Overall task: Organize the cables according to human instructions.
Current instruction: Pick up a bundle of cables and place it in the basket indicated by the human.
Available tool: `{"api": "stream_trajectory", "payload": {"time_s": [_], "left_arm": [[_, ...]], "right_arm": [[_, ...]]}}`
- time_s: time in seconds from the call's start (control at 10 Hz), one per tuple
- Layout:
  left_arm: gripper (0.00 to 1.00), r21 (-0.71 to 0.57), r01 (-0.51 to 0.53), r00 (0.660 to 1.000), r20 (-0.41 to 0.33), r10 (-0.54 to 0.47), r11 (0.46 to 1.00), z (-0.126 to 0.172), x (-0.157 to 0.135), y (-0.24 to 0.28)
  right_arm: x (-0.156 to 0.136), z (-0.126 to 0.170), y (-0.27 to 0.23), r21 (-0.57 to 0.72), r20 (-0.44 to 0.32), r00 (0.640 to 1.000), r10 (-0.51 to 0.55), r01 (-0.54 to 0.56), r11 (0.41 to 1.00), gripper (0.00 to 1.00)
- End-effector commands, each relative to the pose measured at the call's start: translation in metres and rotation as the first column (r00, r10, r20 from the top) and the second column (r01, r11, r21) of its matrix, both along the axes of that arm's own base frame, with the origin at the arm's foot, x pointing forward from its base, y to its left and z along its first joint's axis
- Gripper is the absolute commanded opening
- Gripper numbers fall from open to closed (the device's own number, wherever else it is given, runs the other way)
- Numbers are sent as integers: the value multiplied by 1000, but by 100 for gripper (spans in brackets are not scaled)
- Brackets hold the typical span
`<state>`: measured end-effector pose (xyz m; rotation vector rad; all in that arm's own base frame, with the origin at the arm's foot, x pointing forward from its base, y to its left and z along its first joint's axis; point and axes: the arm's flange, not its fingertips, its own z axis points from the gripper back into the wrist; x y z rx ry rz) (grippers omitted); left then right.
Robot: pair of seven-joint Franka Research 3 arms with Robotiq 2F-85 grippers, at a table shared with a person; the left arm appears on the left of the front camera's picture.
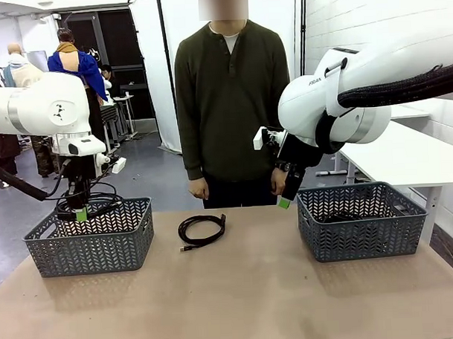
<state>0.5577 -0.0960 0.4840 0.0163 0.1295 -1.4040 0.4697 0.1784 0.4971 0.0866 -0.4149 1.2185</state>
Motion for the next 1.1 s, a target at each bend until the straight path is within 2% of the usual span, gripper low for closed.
{"api": "stream_trajectory", "payload": {"time_s": [0.0, 0.3, 0.5, 1.0], "left_arm": [[0, 1, 0, 1000, 6, 0, 1000, 3, -2, 1], [0, 0, 2, 1000, 1, -2, 1000, 0, 0, -1], [0, 9, 46, 999, -2, -46, 999, -8, 6, -4], [0, 22, 75, 996, 41, -76, 997, -27, 25, 0]], "right_arm": [[-1, -1, -1, 0, -1, 1000, -2, 2, 1000, 100], [-1, -1, -1, 0, -1, 1000, -2, 2, 1000, 100], [-1, -1, -1, 0, -1, 1000, -2, 2, 1000, 100], [-1, -1, -1, 0, -1, 1000, -2, 2, 1000, 100]]}}
